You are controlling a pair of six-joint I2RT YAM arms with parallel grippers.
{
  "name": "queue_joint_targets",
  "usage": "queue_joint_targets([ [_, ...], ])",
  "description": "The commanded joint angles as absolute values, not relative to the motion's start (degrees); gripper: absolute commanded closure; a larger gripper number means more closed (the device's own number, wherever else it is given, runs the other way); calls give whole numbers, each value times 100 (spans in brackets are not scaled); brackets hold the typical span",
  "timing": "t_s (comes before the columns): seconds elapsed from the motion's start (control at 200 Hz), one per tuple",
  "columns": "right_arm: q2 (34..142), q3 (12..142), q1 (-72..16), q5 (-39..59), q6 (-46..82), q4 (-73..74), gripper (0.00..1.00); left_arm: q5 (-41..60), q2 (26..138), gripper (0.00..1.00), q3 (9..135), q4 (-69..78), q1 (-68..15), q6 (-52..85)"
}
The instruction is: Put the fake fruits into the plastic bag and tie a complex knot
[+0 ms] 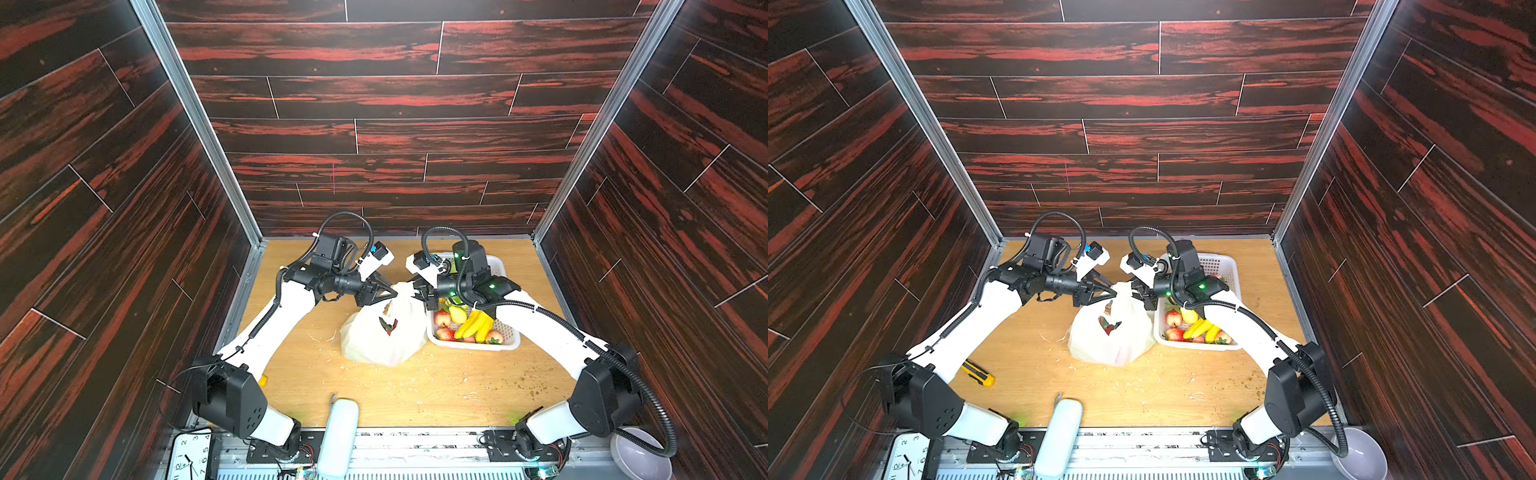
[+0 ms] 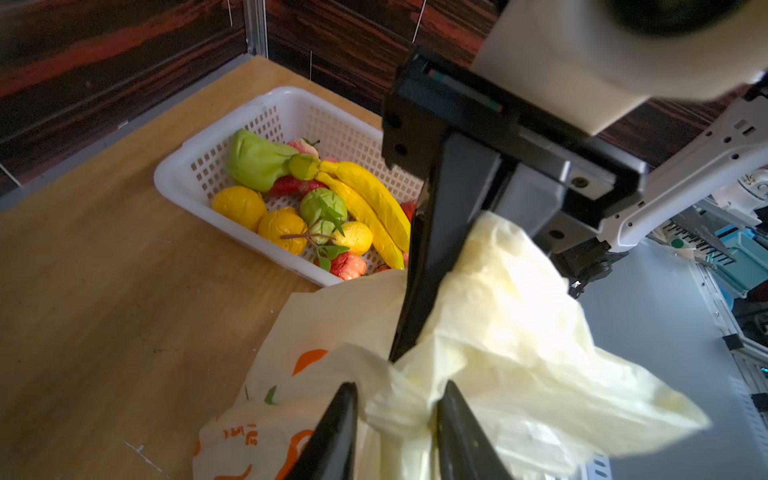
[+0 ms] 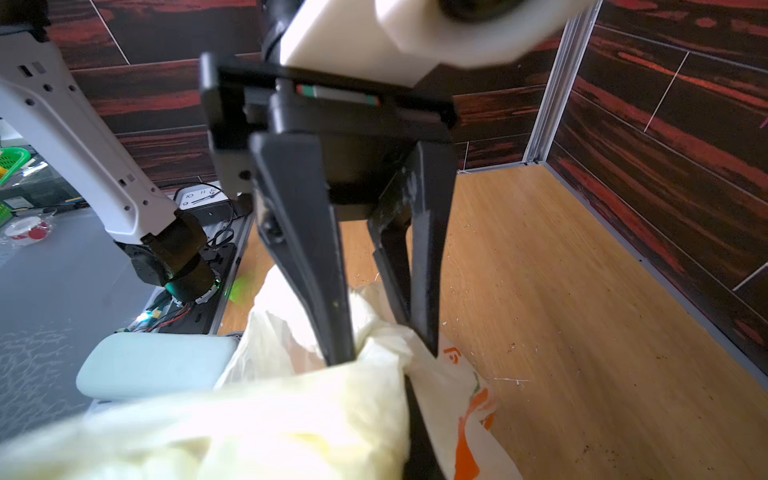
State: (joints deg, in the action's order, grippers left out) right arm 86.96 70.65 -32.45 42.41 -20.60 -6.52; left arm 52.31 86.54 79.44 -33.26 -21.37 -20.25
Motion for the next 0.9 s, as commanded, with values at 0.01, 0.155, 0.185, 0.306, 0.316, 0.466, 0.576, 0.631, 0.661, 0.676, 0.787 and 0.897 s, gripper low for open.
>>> queue_joint_targets([
  [0.01, 8418, 7157, -3247, 4260, -2215, -756, 100, 5172, 8638, 78, 8033, -3542, -2149, -2224],
  [0.155, 8376, 7147, -3248, 4219, -2212, -765, 100, 5161, 8619, 91, 8029, -3553, -2157, -2237],
  [0.185, 8361, 7153, -3243, 4218, -2207, -773, 100, 5159, 8615, 94, 8033, -3566, -2153, -2233],
  [0.306, 8319, 7198, -3203, 4177, -2200, -896, 88, 5156, 8581, 100, 8034, -3586, -2154, -2250],
  [0.316, 8316, 7207, -3200, 4175, -2204, -907, 87, 5158, 8574, 100, 8033, -3588, -2154, -2259],
  [0.466, 8263, 7368, -3160, 3943, -2359, -1509, 68, 5177, 8482, 100, 8011, -3556, -2153, -2305],
  [0.576, 8108, 7366, -3095, 3838, -2518, -1984, 55, 5221, 8434, 100, 7999, -3547, -2152, -2371],
  [0.631, 8006, 7350, -3081, 3727, -2612, -2199, 49, 5212, 8403, 100, 7973, -3514, -2153, -2379],
  [0.661, 7939, 7348, -3073, 3663, -2652, -2326, 45, 5203, 8386, 100, 7950, -3483, -2152, -2375],
  [0.676, 7912, 7348, -3076, 3635, -2673, -2389, 44, 5203, 8377, 100, 7935, -3473, -2153, -2381],
  [0.787, 7652, 7387, -3067, 3380, -2710, -2872, 31, 5172, 8302, 100, 7862, -3372, -2152, -2382],
  [0.897, 7409, 7498, -3042, 3168, -2746, -3273, 18, 5185, 8254, 100, 7829, -3347, -2151, -2436],
])
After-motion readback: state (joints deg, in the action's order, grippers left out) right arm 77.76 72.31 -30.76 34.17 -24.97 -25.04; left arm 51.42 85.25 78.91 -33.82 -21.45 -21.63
